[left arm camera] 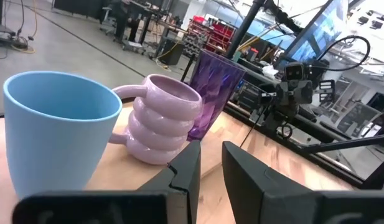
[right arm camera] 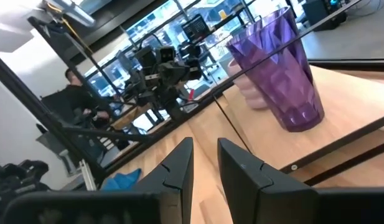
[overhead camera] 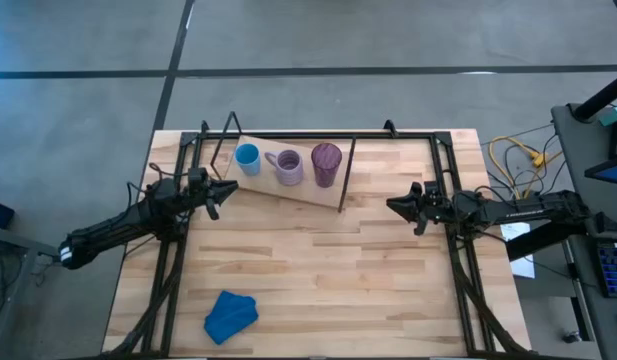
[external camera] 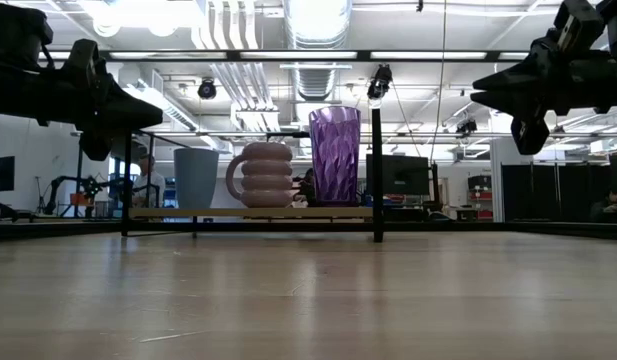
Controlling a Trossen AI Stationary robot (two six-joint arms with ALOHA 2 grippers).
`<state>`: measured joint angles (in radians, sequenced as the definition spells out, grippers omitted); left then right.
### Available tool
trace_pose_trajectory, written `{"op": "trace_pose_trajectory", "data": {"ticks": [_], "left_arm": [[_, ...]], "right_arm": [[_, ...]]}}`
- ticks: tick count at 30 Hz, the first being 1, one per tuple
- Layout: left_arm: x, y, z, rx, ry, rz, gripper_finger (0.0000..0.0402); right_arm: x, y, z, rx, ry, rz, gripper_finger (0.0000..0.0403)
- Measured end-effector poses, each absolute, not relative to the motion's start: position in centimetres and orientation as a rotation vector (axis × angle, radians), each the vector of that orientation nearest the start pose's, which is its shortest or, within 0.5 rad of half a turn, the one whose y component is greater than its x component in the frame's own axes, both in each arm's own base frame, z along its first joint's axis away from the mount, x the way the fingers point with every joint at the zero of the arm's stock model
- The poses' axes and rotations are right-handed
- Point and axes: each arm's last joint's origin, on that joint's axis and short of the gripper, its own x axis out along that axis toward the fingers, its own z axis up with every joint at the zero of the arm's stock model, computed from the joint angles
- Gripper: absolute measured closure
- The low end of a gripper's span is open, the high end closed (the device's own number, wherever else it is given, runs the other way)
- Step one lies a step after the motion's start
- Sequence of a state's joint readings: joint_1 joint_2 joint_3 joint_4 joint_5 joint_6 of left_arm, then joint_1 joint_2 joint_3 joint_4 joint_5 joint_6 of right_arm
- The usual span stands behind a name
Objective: Stack small to large cups/mugs on shelf
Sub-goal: Return to Home Position
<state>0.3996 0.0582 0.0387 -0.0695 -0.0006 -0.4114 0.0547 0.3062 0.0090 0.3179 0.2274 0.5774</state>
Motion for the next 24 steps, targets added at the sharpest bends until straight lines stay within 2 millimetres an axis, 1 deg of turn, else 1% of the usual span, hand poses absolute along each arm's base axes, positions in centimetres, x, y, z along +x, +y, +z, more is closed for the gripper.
{"op": "trace_pose_trajectory", "data": {"ticks": [4,10,16,21,24], "left_arm": [[9.1,3.8,16.6,-0.422,-0.002,0.411,0.0350],[9.1,3.9,16.6,-0.421,-0.009,0.410,0.0350],[9.1,3.9,16.6,-0.419,-0.016,0.409,0.0350],[9.1,3.9,16.7,-0.419,-0.018,0.408,0.0350],[9.1,3.9,16.7,-0.418,-0.019,0.408,0.0350]], "right_arm": [[11.6,0.0,17.1,0.557,-0.067,-0.152,0.0335],[11.3,0.3,17.5,0.581,-0.083,-0.039,0.0335],[10.5,0.3,18.2,0.500,-0.156,-0.012,0.0335],[9.8,0.3,17.5,0.518,-0.102,-0.016,0.0335],[9.6,0.3,17.5,0.516,-0.097,-0.017,0.0335]]}}
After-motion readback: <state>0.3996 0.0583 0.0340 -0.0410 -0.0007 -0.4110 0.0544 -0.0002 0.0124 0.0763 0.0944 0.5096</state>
